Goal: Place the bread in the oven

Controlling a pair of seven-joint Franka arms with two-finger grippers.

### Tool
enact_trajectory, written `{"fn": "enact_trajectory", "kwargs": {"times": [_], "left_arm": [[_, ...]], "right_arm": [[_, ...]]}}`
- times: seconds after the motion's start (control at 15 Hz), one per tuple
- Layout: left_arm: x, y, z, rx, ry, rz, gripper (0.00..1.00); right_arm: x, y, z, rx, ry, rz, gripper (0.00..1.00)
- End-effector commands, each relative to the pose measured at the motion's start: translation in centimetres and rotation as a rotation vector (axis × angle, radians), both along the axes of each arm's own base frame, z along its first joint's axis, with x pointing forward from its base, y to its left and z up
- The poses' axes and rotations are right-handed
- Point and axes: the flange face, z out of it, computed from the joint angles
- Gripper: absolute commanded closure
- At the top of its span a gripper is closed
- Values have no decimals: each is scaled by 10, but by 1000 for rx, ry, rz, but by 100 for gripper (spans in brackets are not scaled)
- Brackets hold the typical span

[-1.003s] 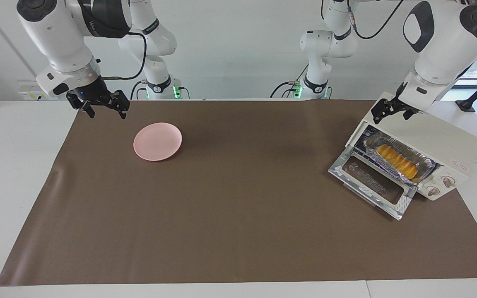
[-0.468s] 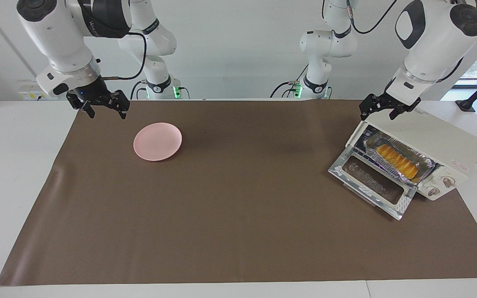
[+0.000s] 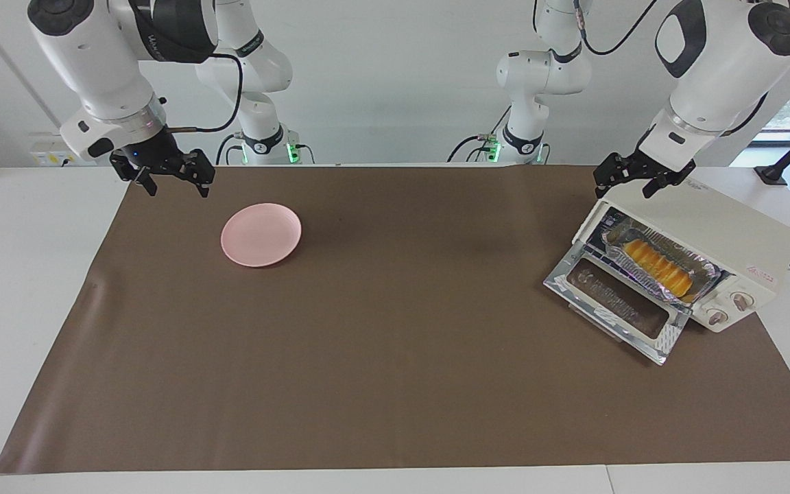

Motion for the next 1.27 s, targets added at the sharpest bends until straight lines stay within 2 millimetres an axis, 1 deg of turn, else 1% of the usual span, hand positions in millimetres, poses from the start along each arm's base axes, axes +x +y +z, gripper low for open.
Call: {"fn": "enact_trajectory", "kwargs": {"times": [0.0,0.2,0.27,0.4,1.2], "left_arm": [[-7,1,12,-5,-24,-21,0],[-9,0,12,-5,-18,-22,0],[-11,1,16,-3,-19,-23,0],[-12,1,17,-7,-34,-22,0],[-7,2,17,-4,-55,-28,0]], "right_arm": [[-5,-1,1,-12,-10,18,0],[-5,-1,1,-12,-10,18,0],[-5,-1,1,-12,-10,18,0],[-5,-1,1,-12,-10,18,0],[-5,-1,1,-12,-10,18,0]]}}
